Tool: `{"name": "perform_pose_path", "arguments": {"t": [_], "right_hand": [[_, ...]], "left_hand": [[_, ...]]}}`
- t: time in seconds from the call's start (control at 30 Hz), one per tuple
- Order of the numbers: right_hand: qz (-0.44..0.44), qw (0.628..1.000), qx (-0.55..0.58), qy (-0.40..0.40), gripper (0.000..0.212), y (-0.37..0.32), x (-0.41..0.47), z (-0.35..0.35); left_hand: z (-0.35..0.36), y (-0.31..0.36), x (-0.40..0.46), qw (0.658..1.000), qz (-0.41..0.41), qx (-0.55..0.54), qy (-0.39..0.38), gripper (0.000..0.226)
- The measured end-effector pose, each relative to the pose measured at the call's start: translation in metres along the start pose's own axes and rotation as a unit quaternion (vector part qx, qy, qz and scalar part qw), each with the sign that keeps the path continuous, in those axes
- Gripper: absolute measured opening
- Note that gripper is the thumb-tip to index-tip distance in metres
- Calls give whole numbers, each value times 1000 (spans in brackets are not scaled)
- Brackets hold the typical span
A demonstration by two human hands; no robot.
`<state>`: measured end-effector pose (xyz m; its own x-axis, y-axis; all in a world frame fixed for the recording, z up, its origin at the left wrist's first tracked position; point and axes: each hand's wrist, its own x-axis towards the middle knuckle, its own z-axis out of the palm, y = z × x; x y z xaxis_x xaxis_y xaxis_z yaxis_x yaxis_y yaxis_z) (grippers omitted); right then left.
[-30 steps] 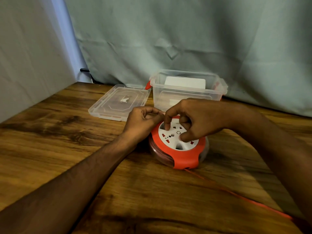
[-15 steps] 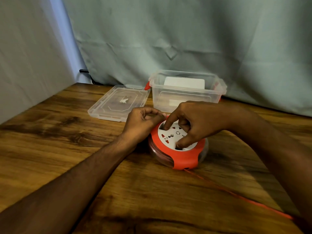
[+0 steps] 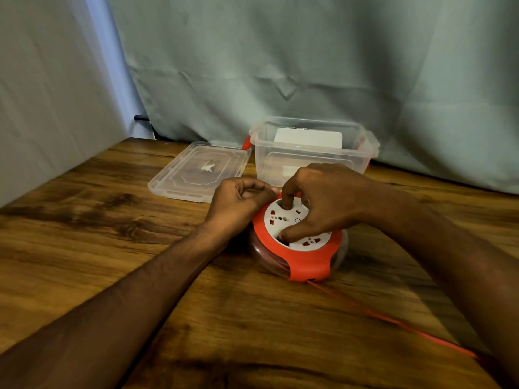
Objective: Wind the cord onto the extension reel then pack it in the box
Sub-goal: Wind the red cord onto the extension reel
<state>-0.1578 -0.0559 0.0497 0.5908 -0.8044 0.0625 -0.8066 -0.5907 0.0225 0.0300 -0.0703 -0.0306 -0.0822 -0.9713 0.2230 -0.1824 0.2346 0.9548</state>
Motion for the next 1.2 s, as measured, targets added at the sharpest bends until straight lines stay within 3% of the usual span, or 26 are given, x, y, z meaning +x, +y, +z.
{"name": "perform_pose_path", "arguments": {"t": [0.37,0.67,0.77,0.9,1.03,1.2], "right_hand": [[23,995,-39,87,66,3,6,13],[57,995,-54,63,55,0,6,14],[27,998,-39,33,52,1,3,5],[-69,997,39,-13,17,3,-5,-18],[-70,983,141,-97,38,6,-9,-23],[-81,980,140,-116,52,5,-9,-20]], "left_hand": [[1,0,0,1000,-6,-12,-14,16],[1,0,0,1000,-9,-11,-10,15],[0,-1,0,1000,-9,-15,-12,16],[1,1,0,1000,-4,-10,-14,13],[0,0,0,1000,1,-12,-15,7],[0,-2,1,1000,4,-4,-14,12]]}}
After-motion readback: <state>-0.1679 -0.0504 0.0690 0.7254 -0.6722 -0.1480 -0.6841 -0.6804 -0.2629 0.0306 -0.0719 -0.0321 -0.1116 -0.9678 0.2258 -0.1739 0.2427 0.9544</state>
